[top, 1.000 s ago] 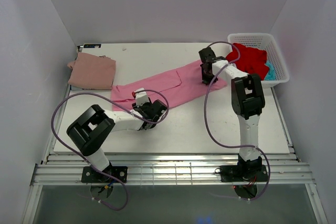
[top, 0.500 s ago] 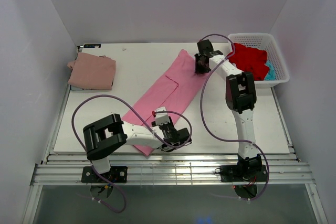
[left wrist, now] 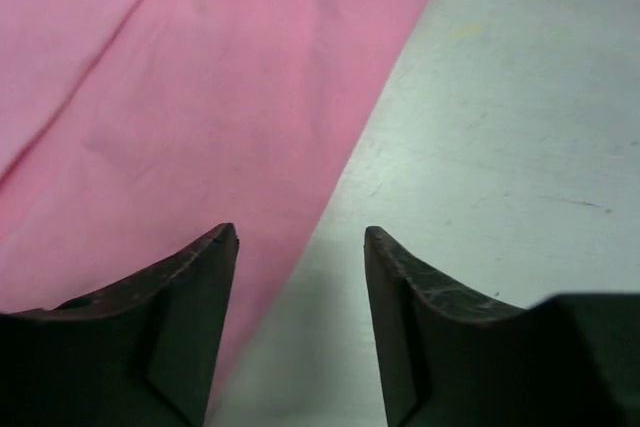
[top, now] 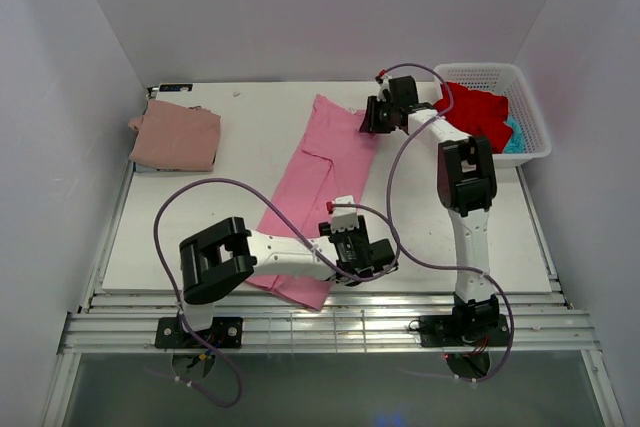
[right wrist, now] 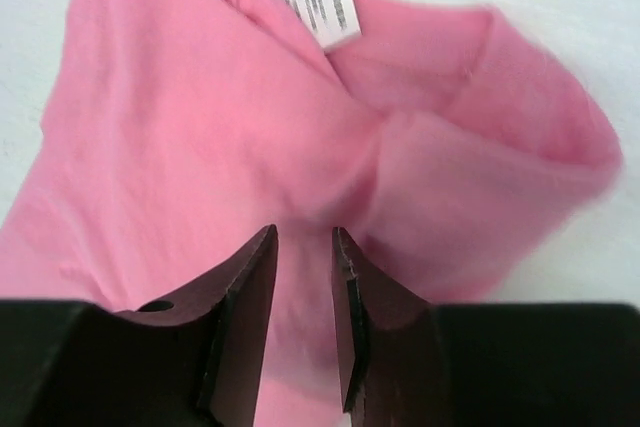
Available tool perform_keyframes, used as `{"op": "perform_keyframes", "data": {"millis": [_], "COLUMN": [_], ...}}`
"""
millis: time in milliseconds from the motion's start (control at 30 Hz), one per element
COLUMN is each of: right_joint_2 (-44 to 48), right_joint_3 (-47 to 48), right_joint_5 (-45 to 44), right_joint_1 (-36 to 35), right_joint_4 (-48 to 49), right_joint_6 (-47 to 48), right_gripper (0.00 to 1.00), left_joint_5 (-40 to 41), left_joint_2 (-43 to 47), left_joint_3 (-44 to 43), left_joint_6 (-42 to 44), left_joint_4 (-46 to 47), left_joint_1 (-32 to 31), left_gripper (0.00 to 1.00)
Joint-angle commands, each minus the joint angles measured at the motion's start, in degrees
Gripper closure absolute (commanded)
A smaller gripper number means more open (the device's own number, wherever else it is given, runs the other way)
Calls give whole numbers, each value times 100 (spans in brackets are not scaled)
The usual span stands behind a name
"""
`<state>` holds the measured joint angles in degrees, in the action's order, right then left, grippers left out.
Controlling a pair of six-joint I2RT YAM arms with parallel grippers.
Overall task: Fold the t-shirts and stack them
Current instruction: Rotate the tshirt 90 degrees
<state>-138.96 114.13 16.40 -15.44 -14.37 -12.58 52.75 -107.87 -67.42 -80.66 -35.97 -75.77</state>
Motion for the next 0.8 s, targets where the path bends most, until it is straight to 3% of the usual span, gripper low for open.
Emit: {"op": "perform_keyframes", "data": {"millis": [0, 33, 67, 100, 133, 167, 267, 300, 367, 400, 433, 467, 567, 767], "right_joint_2": [1890, 2316, 2686, 3377, 3706, 4005, 5121, 5681, 6246, 6745, 6968, 7126, 7540, 7365], "right_joint_3": [-1152, -1486, -1986, -2173, -2367, -2551, -3508, -3824, -4887, -5213, -5738, -5961, -6595, -7000], "right_joint_5": [-466, -698, -1265, -1584, -1901, -2304, -2607, -2694, -2852, -2958, -2967, -2985, -2968, -3090], "right_joint_1": [15, -3, -11, -46, -99, -117, -196, -231, -441, -547, -748, -854, -1267, -1708], "right_joint_4": [899, 1127, 1138, 1051, 824, 683, 261, 233, 373, 408, 426, 426, 409, 242], "right_joint_6": [334, 405, 562, 616, 686, 739, 661, 556, 432, 353, 179, 81, -209, -499], "right_gripper": [64, 63, 63, 63, 63, 63, 63, 64, 69, 76, 91, 92, 92, 92], "left_joint_5": [1330, 1439, 1396, 1100, -147, -778, -1846, -2039, -2663, -2900, -3094, -3383, -3709, -4000], "left_joint_2": [599, 723, 872, 1256, 1452, 1584, 1446, 1314, 857, 691, 541, 235, -310, -805], "left_joint_3": [-561, -527, -396, 205, 551, 763, 696, 573, 160, 20, -243, -376, -824, -975], "left_joint_6": [1417, 2109, 4013, 5067, 5765, 6086, 6333, 6639, 6887, 7019, 7212, 7283, 7451, 7592], "left_joint_4": [421, 841, 2386, 3558, 5110, 5387, 5434, 5390, 5319, 5302, 5310, 5310, 5337, 5855], "left_joint_1": [44, 114, 376, 579, 781, 1314, 2159, 2311, 2609, 2689, 2733, 2804, 2892, 3085], "left_gripper": [33, 32, 31, 31, 30, 31, 39, 54, 76, 84, 95, 100, 100, 100]}}
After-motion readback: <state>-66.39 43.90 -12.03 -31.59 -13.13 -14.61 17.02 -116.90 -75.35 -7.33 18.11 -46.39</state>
